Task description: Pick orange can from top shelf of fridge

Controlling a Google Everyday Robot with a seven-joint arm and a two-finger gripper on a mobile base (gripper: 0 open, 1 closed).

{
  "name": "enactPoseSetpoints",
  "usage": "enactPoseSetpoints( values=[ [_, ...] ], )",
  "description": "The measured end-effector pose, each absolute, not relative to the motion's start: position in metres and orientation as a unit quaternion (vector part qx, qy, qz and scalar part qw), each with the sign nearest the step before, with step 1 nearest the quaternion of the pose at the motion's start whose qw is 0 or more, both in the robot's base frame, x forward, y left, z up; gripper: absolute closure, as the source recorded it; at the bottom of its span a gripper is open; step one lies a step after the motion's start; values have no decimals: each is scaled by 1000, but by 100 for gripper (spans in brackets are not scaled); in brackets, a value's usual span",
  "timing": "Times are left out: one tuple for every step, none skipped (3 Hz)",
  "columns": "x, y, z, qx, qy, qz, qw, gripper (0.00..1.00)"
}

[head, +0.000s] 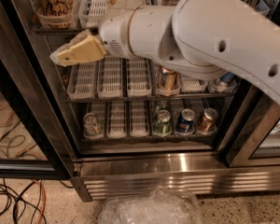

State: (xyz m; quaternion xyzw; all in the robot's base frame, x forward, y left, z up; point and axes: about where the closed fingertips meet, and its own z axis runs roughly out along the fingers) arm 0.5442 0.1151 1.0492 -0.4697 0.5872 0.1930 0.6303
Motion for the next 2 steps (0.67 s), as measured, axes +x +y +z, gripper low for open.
enactPoseSetpoints(
  values=[
    [527,146,1050,-496,562,209,629,0],
    [527,146,1050,-496,562,209,629,0]
  ],
)
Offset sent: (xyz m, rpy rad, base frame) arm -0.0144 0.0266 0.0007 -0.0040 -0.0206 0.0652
